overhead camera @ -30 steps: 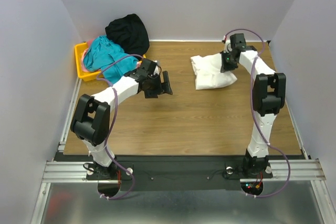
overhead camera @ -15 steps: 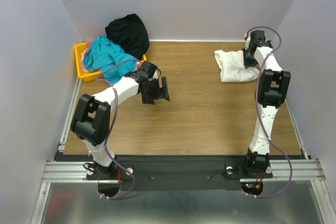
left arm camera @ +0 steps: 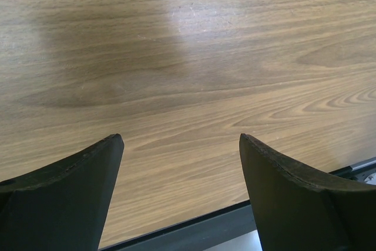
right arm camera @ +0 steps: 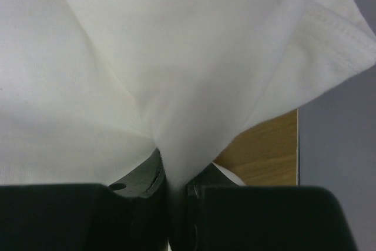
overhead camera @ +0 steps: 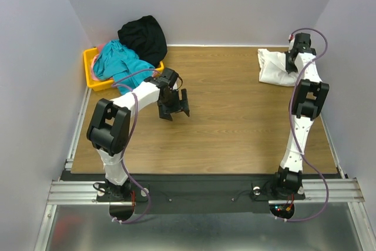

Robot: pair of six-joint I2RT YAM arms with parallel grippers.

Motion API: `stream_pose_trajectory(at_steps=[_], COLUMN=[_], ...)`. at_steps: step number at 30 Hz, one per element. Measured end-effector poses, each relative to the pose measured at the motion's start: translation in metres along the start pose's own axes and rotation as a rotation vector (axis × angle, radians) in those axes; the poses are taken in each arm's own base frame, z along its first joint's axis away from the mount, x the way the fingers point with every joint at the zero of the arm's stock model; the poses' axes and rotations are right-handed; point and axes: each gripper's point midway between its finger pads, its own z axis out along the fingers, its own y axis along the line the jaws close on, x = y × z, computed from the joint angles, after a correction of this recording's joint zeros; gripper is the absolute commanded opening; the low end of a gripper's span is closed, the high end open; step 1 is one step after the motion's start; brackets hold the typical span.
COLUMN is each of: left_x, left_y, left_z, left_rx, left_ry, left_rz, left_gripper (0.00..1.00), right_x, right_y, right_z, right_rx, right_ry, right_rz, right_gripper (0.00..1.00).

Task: Fold and stack the t-shirts
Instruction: Neatly place the folded tshirt to the corner

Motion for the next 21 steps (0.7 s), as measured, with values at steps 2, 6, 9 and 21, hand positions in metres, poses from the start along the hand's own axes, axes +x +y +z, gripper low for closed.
stream_pose_trajectory(at_steps=[2,6,9,21], left_x=[-0.001,-0.004,-0.006,-0.024], left_y=[0.000,-0.002,-0.003,-0.005], left_z=[0.002,0.004,0.004,-0.004], left_rx=[-0.005,-0.009,-0.010,-0.041], left_ry=[0.008,0.014,0.016,-0.055], left_rz=[-0.002,-0.004,-0.006,-0.012], left_gripper=[0.92,0.92,0.93,0.95], right_x=[-0.002,-0.005,-0.010,-0.028], right_y=[-0.005,-0.016,-0.022,-0.033], right_z=[0.002,0.005,0.006,-0.022], right_rx=[0.007,0.020,0.030,0.049], right_ry=[-0.009,-0.027,-0.049,-0.122], right_rz=[0.007,0.011,0.012,0.050], right_gripper=[0.01,0.08,0.55,1.00])
